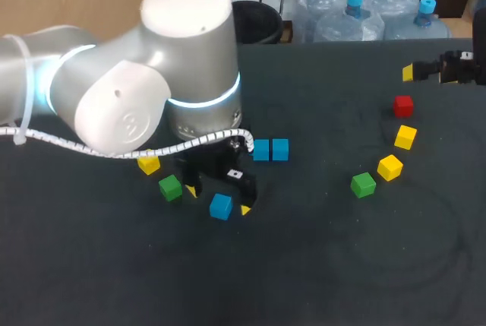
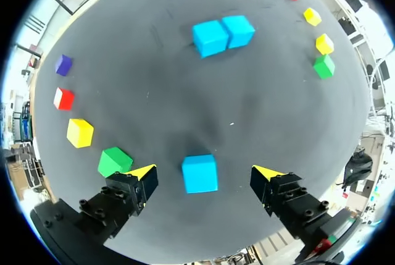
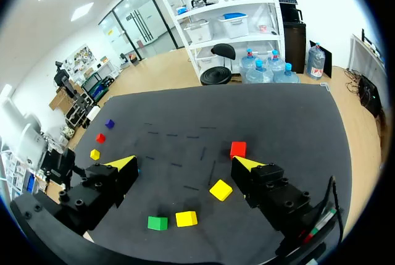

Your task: Place the blue cubes, place green cubes on the blue cubes, place the yellow cubes on the green cubes, then place the red cubes on the yellow cubes, and place purple cube on the red cubes.

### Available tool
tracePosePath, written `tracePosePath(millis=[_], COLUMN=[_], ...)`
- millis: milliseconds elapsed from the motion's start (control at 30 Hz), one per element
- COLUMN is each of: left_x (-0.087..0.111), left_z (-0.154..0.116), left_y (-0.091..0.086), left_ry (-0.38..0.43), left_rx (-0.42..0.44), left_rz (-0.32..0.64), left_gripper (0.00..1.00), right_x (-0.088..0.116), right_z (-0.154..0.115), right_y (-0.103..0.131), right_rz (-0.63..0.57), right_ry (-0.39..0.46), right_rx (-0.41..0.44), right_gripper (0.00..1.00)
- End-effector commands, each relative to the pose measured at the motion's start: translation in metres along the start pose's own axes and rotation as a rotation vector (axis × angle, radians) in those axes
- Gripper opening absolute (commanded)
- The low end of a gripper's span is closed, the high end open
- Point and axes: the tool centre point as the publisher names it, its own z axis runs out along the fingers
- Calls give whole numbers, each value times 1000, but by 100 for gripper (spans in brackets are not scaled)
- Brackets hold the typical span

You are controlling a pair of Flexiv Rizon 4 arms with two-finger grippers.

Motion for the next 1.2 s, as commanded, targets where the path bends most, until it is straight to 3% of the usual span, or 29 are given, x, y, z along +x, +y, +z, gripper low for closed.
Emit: tracePosePath(millis=[33,467,500,533,567,700,767,833,900,1200], left_x=[3,0,-1,-1,-1,-2,-2,-3,-4,-10], left_z=[6,2,3,3,4,7,9,11,12,7], left_y=[6,10,10,9,9,9,9,9,8,3], left_ry=[-7,-13,-12,-10,-9,-4,0,3,10,48], left_rx=[11,1,1,1,3,17,21,26,28,24], left_rz=[-7,-3,-3,-3,-2,-3,-3,-4,-2,68], left_gripper=[100,100,85,61,45,40,28,23,0,0], right_x=[0,0,0,0,0,0,0,0,0,0], right_z=[-1,-1,-1,-1,-1,-1,-1,-1,-1,-1], right_y=[0,0,0,0,0,0,0,0,0,0], right_rz=[0,0,0,0,0,0,0,0,0,0], right_ry=[0,0,0,0,0,0,0,0,0,0], right_rx=[3,3,3,3,3,3,3,3,3,3], right_gripper=[100,100,100,100,100,100,100,100,100,100])
